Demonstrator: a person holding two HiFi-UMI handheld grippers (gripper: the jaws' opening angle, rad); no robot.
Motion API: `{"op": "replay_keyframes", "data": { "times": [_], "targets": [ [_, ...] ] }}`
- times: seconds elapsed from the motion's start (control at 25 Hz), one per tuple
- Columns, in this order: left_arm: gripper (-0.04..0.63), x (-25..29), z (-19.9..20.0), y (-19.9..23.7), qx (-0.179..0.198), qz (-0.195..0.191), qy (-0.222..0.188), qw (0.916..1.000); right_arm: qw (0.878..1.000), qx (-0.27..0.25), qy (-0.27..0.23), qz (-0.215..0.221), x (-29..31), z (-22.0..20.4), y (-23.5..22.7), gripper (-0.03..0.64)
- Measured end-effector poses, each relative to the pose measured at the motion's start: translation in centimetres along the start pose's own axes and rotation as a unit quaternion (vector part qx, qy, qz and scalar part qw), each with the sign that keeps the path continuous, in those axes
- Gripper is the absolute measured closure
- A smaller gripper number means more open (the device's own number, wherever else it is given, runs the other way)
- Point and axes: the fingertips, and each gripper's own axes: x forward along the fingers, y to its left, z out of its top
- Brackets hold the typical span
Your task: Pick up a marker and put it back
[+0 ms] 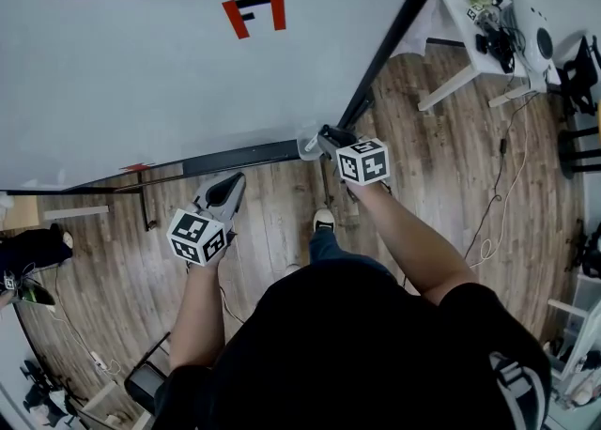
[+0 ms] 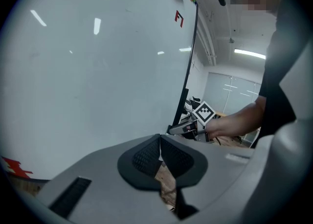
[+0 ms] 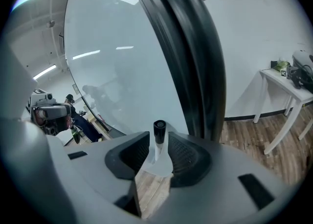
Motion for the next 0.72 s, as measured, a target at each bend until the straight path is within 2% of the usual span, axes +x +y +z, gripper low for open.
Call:
{"op": "replay_keyframes", "data": {
  "times": [0.72],
  "targets": [
    [0.581,-0.7,-2.0,-0.3,-0.007,0.0,0.015,0.9999,1.0,-0.003,-0.006,-0.011,0.5,0.3,-0.1,0.543]
  ]
}}
